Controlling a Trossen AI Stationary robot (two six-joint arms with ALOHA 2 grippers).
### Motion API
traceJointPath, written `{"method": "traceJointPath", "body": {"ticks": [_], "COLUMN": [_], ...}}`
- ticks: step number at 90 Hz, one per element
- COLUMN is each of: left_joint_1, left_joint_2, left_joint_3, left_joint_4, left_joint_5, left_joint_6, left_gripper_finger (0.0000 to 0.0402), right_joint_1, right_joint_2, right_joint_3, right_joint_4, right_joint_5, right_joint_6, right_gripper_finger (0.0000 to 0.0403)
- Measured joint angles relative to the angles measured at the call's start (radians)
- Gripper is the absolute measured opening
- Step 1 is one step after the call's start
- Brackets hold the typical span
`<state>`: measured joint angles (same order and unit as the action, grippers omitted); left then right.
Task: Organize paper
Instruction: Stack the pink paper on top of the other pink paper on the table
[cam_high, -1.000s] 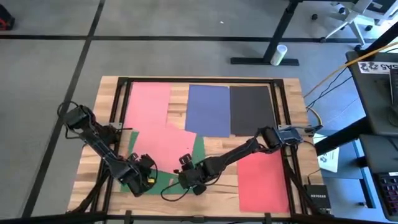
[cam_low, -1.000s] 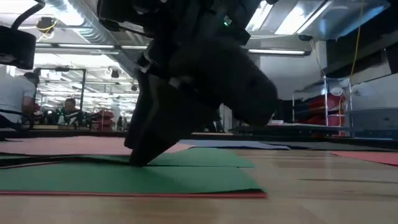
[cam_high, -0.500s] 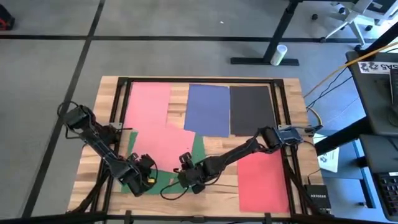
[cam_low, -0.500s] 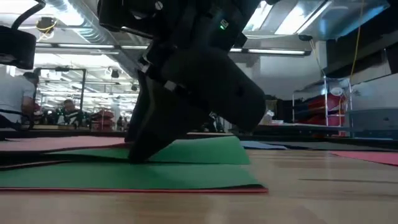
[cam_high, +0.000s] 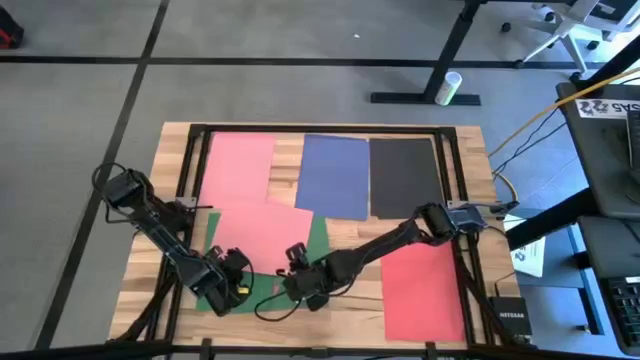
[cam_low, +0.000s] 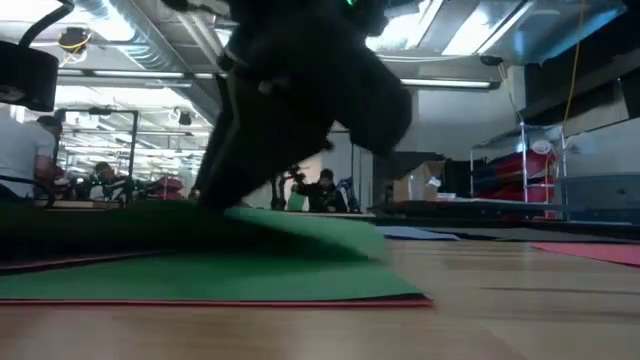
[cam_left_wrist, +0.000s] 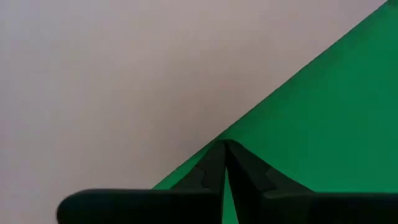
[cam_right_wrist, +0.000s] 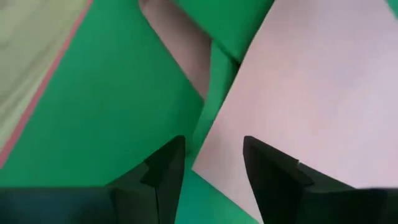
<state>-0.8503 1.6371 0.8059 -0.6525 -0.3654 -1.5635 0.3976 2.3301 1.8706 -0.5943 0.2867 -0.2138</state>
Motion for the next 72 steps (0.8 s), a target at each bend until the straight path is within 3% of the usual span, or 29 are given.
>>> {"method": "traceJointPath", "body": {"ticks": [50, 72], "left_joint_1": [0.0, 0.0], "left_joint_2": [0.0, 0.0], "left_joint_3": [0.0, 0.0], "left_joint_4": [0.018, 0.017], "left_joint_5": [0.001, 0.001], "left_joint_6": [0.015, 0.022], "left_gripper_finger": [0.0, 0.0], "right_joint_1": [-0.026, -0.033], "right_joint_2": [0.005, 0.006], "right_joint_3": [0.003, 0.003], "right_joint_4": [-0.062, -0.057], "right_joint_5": [-0.085, -0.069], "right_joint_6": [0.028, 0.056], "right_gripper_finger": [0.0154, 0.0154]}}
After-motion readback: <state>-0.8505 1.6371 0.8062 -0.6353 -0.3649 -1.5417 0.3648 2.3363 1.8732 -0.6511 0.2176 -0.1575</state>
